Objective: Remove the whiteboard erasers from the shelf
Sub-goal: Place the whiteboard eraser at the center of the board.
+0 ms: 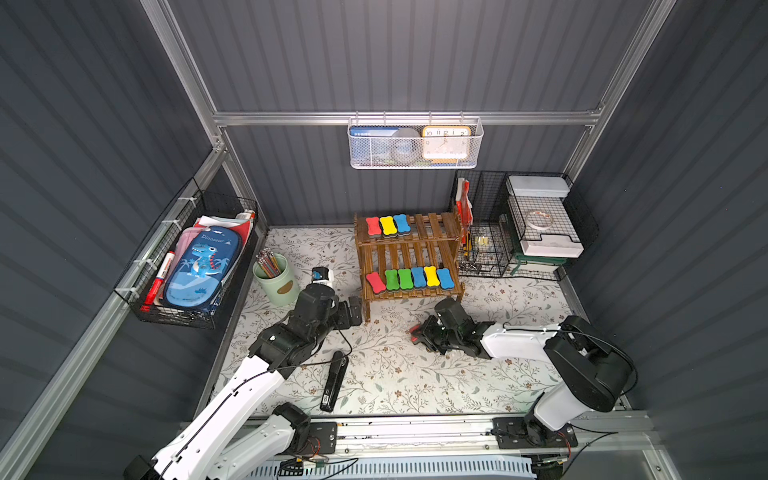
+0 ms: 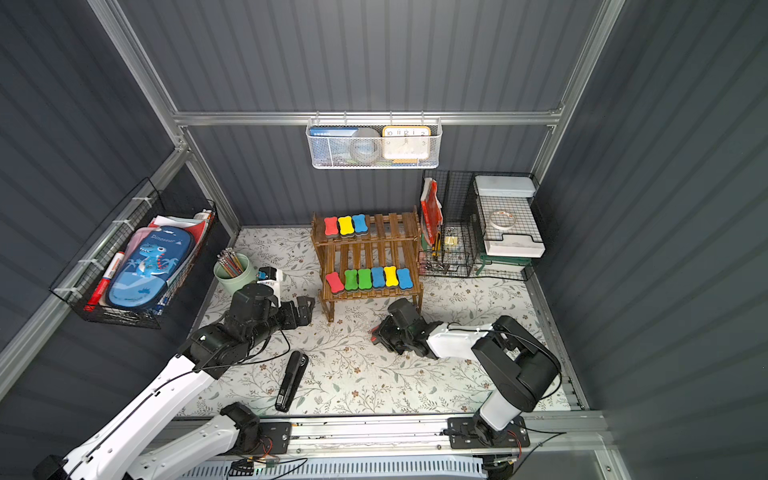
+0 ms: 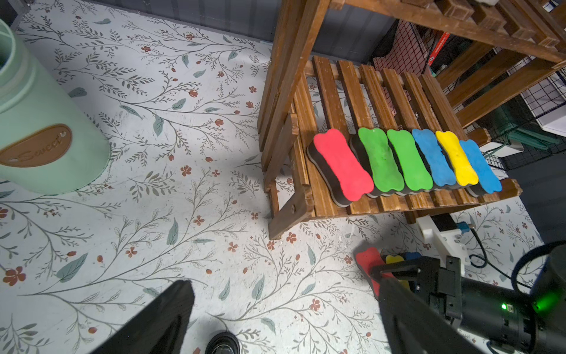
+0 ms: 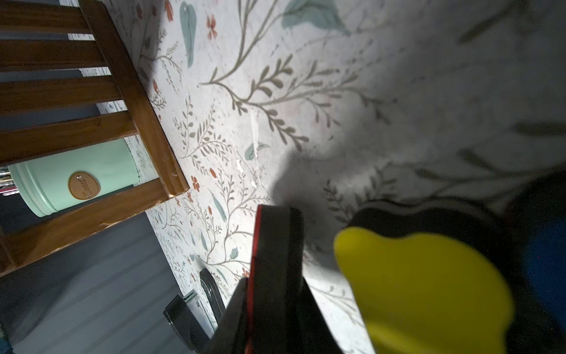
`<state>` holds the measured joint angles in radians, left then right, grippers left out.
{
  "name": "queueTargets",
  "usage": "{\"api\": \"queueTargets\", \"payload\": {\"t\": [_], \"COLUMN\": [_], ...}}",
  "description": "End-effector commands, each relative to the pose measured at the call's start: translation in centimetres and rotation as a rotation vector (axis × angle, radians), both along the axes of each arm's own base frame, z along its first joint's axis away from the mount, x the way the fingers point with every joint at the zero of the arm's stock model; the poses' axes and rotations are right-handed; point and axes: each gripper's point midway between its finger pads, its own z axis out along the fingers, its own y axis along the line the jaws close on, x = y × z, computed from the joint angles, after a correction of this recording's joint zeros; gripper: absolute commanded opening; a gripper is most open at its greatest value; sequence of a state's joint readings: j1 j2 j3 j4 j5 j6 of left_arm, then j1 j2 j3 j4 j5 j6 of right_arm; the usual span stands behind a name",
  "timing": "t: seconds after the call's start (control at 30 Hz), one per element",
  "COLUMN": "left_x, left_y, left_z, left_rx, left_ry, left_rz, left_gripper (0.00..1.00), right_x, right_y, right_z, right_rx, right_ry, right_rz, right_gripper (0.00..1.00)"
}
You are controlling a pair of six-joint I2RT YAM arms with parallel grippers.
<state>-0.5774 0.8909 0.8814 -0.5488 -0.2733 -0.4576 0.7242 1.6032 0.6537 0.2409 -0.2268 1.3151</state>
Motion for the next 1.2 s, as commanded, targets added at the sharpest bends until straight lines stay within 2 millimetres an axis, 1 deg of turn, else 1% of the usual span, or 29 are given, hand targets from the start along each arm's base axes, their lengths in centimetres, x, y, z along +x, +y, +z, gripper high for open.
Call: {"api": "queueTargets", "payload": {"t": [0.0, 0.13, 0.23, 0.33, 0.53, 0.63, 0.67, 0.73, 0.77, 0.83, 0.9, 1.0, 1.07, 1.17], "left_x": [-0.1, -0.1, -0.1, -0.1, -0.1, -0.1, 0.0, 0.0, 0.0, 0.0, -0.1, -0.1, -0.1, -0.2], "left_y": [0.2, 0.2, 0.1, 0.2, 0.2, 0.0, 0.0, -0.1, -0.1, 0.0, 0.1, 0.1, 0.1, 0.2], "left_z": [1.0, 1.0, 0.9, 0.9, 1.1, 1.0, 1.0, 1.1, 1.1, 1.0, 0.8, 0.4, 0.2, 0.2], "left_rx": [0.015, 0.015, 0.014, 0.016, 0.015, 0.016, 0.014, 0.012, 0.011, 0.019, 0.021, 0.023, 0.027, 0.029], "left_ry": [-0.023, -0.022, -0.020, -0.019, -0.021, -0.016, -0.017, -0.019, -0.018, -0.017, -0.015, -0.009, -0.003, -0.003], "left_rz": [-0.006, -0.006, -0.007, -0.008, -0.009, -0.011, -0.012, -0.014, -0.015, -0.014, -0.013, -0.012, -0.010, -0.008], "left_gripper": [0.99, 0.99, 0.99, 0.99, 0.99, 0.99, 0.99, 0.99, 0.99, 0.99, 0.99, 0.99, 0.99, 0.99], "right_x": [0.2, 0.0, -0.5, -0.8, -1.6, -1.9, -2.0, -2.0, -2.6, -2.9, -3.4, -4.4, -4.6, -4.8], "right_y": [0.1, 0.1, -0.1, -0.3, -0.5, -0.7, -0.7, -0.4, 0.0, 1.0, 2.4, 3.9, 4.2, 3.9], "right_z": [0.4, 0.9, 0.8, 1.0, 2.0, 2.2, 2.3, 2.9, 3.4, 4.6, 5.5, 5.6, 5.3, 4.9], "right_rx": [0.008, 0.020, 0.012, 0.016, 0.015, -0.032, -0.046, -0.077, -0.067, -0.055, -0.034, -0.075, -0.132, -0.215], "right_ry": [0.003, 0.007, 0.018, 0.024, 0.025, 0.026, 0.026, 0.006, 0.014, -0.028, -0.066, -0.075, -0.095, -0.129], "right_rz": [-0.025, -0.032, -0.034, -0.040, -0.024, 0.017, 0.040, 0.095, 0.149, 0.245, 0.365, 0.530, 0.597, 0.666], "right_gripper": [0.24, 0.29, 0.35, 0.38, 0.40, 0.41, 0.38, 0.27, 0.24, 0.15, 0.12, 0.04, 0.00, 0.00]}}
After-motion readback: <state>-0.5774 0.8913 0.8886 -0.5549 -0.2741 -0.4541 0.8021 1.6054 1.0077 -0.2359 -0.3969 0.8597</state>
